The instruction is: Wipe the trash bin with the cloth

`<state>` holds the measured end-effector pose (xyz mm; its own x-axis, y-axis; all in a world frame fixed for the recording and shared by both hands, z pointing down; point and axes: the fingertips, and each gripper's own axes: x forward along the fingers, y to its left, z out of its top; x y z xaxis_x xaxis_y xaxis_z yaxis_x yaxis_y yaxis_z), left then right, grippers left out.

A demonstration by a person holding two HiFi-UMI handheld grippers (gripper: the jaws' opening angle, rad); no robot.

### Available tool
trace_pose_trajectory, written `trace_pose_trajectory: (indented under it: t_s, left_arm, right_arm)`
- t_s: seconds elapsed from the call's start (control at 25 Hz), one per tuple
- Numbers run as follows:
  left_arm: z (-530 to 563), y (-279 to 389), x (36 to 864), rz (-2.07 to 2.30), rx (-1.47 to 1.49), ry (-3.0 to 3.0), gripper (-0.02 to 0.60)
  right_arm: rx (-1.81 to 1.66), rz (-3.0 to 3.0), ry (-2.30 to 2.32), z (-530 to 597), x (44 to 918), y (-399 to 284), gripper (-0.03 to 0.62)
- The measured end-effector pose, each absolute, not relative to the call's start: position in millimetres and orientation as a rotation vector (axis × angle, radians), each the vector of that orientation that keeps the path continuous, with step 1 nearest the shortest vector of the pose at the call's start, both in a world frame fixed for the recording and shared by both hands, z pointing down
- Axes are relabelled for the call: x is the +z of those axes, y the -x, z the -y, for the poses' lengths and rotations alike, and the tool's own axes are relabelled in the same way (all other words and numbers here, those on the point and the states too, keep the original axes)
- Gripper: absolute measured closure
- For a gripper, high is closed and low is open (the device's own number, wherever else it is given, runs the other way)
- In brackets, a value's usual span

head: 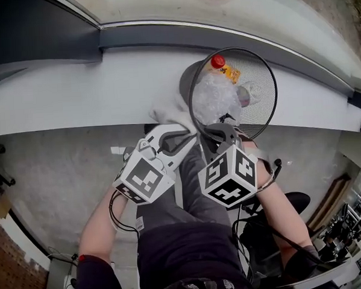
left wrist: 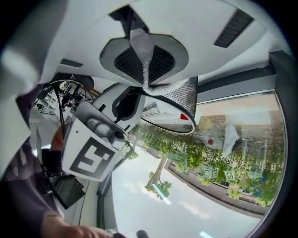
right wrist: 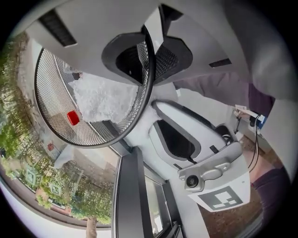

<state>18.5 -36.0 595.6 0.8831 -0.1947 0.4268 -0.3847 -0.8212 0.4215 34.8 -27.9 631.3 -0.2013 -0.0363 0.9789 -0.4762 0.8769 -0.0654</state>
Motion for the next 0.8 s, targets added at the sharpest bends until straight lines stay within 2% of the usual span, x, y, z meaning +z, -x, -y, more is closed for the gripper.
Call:
trace_pose_trajectory:
  t_s: [0.2, 0.36, 0.44, 0.56, 0.8]
  left_arm:
    - [76, 24, 596, 0.631, 0.463, -2.479, 0.554]
    - [132, 47, 611, 0.84, 0.547, -2.466, 0.554]
    - [152, 60, 613, 0.888, 0.561, -2.471, 0.554]
    - [166, 71, 614, 0.894, 0.544, -2.468, 0.554]
    - [129, 25, 631, 0.745, 0.589, -2.466, 0.557]
  right_arm:
    - [0.418, 1.785, -0.406, 27, 623, -26, 0.552]
    - [0.426, 1.872, -0.407, 38, 595, -40, 0.449]
    - [0.4, 1.823, -0.365, 33, 589, -55, 0.422]
    - [0.308, 1.699, -0.285, 20, 599, -72, 0.421]
    - [0.157, 1.599, -0.166, 8, 628, -73, 0.425]
